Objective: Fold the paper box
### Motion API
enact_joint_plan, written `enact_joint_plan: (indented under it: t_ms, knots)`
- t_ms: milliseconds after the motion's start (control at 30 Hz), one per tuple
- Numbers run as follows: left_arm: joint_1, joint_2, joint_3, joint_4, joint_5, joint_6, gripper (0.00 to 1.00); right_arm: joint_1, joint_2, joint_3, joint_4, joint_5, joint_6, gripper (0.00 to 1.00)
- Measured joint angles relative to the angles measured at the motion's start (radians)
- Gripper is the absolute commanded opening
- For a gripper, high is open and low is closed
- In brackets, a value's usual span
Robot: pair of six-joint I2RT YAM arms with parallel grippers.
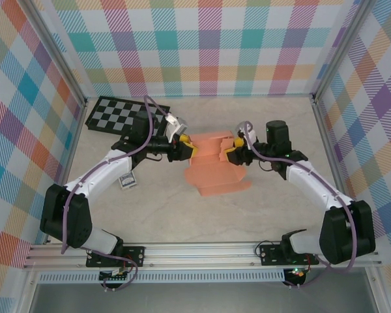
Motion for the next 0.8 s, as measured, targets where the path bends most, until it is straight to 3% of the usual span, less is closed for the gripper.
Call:
enact_joint_plan:
  t_ms: [233,533,800]
  knots:
    - [-0.004,0.000,-0.035,0.038,-0.011,-0.034,0.20,0.119,0.089,-0.007,0.123,0.256,0.112,0.51]
    - [-0.003,0.000,-0.052,0.053,-0.081,-0.036,0.20,0.177,0.148,0.015,0.160,0.397,0.179,0.40]
    - [-0.003,0.001,-0.060,0.067,-0.100,-0.049,0.19,0.188,0.165,0.024,0.158,0.383,0.140,0.61]
